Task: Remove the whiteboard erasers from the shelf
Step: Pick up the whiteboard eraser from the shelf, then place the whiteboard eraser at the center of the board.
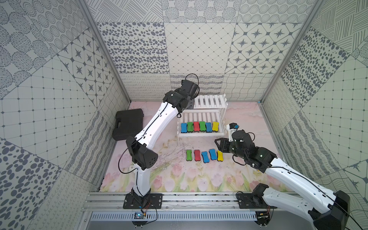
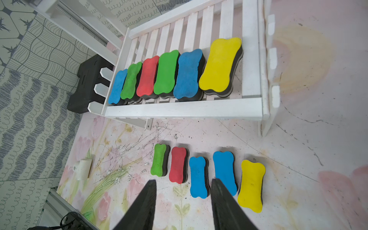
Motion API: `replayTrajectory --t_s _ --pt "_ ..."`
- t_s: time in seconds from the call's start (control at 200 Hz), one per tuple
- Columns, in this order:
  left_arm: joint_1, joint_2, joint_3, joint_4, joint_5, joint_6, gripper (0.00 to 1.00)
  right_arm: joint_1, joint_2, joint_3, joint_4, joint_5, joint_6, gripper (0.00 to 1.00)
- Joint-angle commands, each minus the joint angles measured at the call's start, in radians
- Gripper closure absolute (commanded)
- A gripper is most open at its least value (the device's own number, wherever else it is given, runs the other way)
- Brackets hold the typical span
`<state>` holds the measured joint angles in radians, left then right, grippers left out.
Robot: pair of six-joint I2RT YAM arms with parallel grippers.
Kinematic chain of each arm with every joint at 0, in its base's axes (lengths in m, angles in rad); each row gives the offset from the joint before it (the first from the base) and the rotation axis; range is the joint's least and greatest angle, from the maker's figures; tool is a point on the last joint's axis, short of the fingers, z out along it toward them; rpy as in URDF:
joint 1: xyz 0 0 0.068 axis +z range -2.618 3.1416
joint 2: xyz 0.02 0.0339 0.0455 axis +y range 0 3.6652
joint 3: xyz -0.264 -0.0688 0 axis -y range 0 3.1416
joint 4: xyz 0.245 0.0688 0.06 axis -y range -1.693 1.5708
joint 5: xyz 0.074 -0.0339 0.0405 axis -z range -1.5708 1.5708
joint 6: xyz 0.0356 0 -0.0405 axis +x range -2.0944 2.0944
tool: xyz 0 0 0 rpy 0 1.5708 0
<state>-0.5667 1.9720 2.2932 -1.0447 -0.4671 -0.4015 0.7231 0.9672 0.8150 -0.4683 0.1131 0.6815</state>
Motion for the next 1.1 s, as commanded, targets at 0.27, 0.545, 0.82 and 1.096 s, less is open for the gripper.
replayTrajectory --t_s 0.27,0.545,0.82,1.096 --pt "-0.132 -0.471 -0.493 0.122 -0.070 -0.073 0.60 -0.024 -0.064 -0.012 0.025 0.000 0.008 0.52" --pt "-0.299 -0.818 -1.049 0.133 -0.122 -0.319 0.60 -0.029 -0.063 -0.026 0.026 -0.012 0.010 0.52" --pt "-0.388 -0.871 -1.448 0.261 -0.016 -0.520 0.61 -0.033 -0.068 -0.045 0.029 -0.004 0.017 0.52" --pt "-0.254 -0.737 -1.621 0.634 0.237 -0.393 0.64 -0.034 -0.074 -0.054 0.029 0.010 0.021 0.52"
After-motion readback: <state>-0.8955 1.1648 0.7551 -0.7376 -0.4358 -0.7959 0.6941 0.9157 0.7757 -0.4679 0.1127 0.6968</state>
